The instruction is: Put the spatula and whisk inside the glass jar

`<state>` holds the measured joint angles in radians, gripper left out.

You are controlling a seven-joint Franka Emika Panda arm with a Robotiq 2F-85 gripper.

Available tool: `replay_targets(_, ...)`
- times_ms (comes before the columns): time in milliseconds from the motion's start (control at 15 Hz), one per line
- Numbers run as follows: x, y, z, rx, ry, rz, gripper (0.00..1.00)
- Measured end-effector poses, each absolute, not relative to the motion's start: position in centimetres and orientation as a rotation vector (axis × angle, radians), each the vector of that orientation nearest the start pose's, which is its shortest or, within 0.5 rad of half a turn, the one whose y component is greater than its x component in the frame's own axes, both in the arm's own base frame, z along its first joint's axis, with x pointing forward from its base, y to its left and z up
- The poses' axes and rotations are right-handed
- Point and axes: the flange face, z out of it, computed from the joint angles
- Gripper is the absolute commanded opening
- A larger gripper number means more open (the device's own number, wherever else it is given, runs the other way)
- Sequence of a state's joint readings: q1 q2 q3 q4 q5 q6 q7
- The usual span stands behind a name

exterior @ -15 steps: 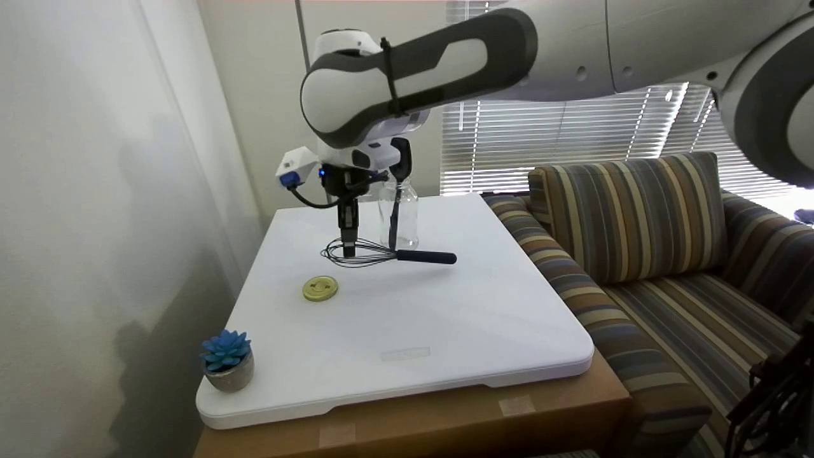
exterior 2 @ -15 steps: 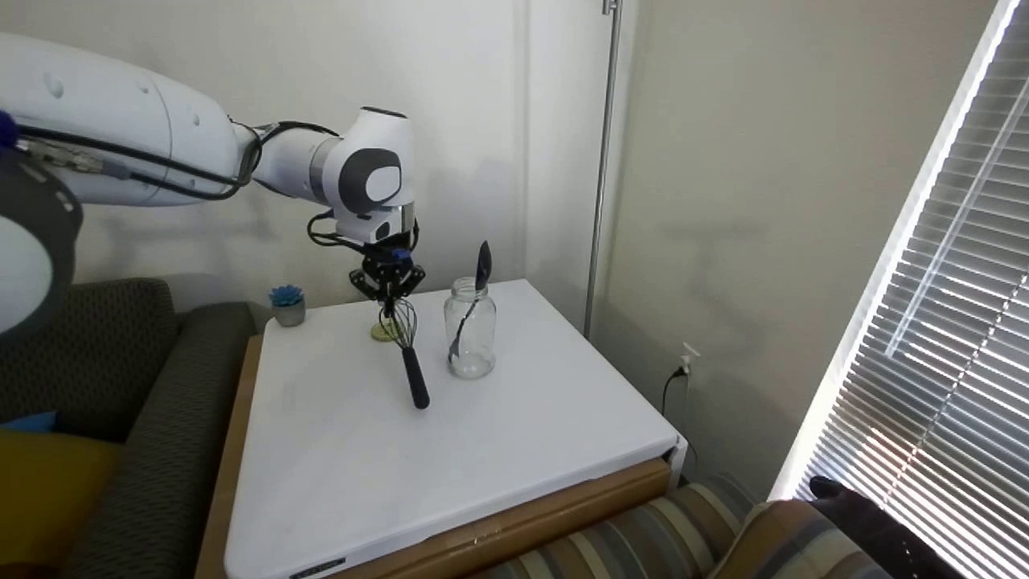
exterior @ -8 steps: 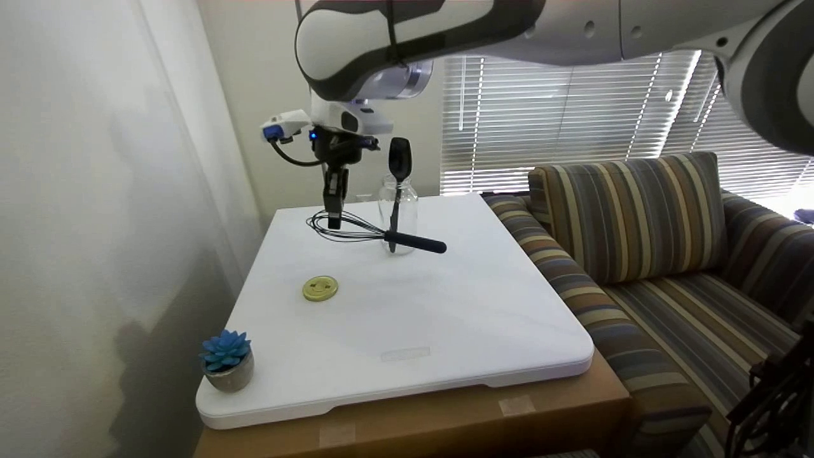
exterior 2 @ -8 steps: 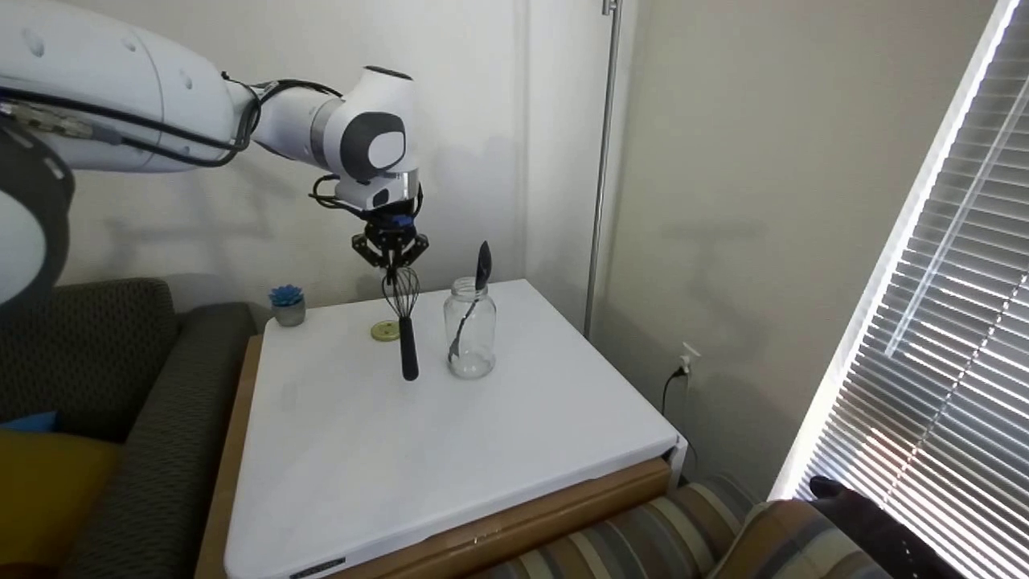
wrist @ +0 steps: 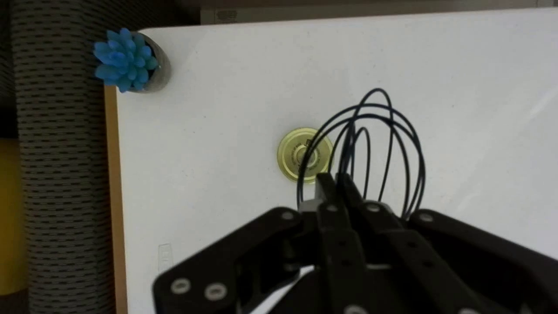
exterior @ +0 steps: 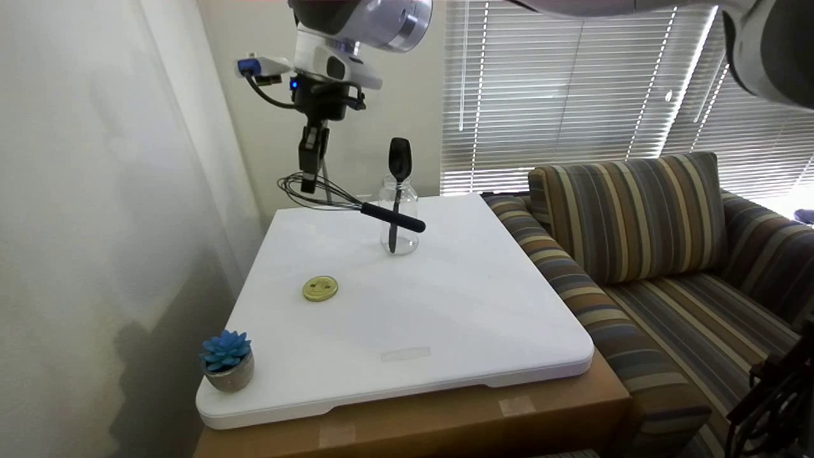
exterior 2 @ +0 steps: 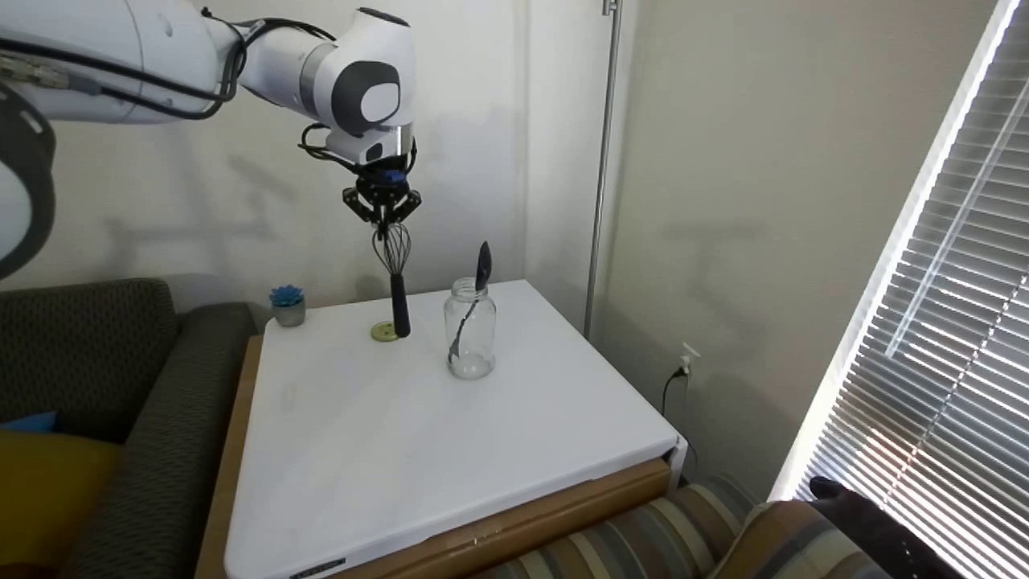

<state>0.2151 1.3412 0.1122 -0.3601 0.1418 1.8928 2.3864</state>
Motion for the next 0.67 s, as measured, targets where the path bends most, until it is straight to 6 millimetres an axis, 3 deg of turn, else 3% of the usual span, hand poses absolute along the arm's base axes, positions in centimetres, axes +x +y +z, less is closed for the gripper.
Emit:
replay_targets(267,79.9,21.5,30.5,-1.349,2.451,0.36,0.01)
replay_targets(667,81.5,20.1,34.4,-1.302,2.205,0.384,0.01)
